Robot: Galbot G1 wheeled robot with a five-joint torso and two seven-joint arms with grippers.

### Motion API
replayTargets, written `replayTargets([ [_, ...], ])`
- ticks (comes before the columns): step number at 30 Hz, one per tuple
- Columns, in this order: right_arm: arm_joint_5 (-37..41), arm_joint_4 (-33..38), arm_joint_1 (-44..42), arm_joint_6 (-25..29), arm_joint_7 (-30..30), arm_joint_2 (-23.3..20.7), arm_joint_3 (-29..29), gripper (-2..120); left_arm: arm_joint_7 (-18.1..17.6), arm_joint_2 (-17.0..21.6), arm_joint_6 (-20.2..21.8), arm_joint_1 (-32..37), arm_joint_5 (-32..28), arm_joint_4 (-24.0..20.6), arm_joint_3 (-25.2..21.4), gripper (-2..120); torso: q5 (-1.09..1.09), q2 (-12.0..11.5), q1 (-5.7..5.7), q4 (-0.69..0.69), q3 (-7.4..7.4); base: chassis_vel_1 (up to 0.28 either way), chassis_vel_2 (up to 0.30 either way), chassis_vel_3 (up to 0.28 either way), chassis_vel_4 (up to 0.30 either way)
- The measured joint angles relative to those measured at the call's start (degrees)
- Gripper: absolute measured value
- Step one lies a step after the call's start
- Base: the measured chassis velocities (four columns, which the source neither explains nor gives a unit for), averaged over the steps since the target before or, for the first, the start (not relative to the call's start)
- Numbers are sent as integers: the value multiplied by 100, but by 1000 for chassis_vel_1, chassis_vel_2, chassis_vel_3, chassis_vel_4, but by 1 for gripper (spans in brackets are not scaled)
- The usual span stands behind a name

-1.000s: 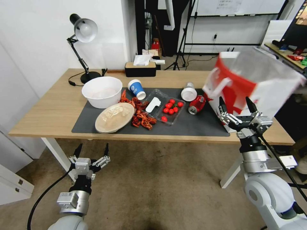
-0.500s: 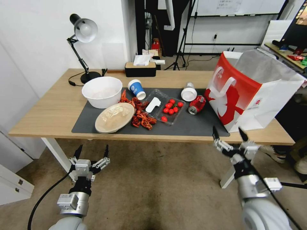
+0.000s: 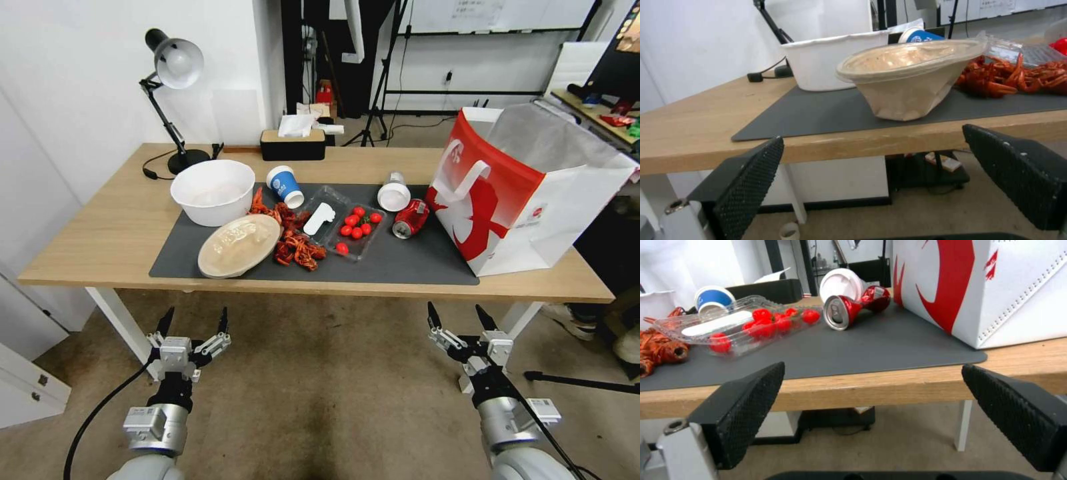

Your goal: Pick up the trash from the table and place it into the takeout bag.

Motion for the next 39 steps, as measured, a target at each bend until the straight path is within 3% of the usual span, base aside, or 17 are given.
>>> replayTargets([
  [18,-7,-27,55,0,3,-24,8,100,43,2,-3,3,-17,64,13,100,0,0,0,0,0,0,0,0,0],
  [25,-35,5,515,-81,119,-179,-348,100,41,34,-50,-49,-23,155,37,100,0,0,0,-1,0,0,0,0,0],
  [32,111,-130,2060,-883,789,-432,-1229,100,38,37,18,-176,29,196,115,100,0,0,2,1,0,0,0,0,0],
  [37,216,-370,2666,-1266,1200,-446,-1563,100,37,25,58,-170,64,179,134,100,0,0,2,1,1,0,0,0,0],
  [39,325,-593,3136,-1650,1568,-403,-1811,100,35,2,98,-166,105,149,148,100,0,0,2,0,1,0,0,0,0],
])
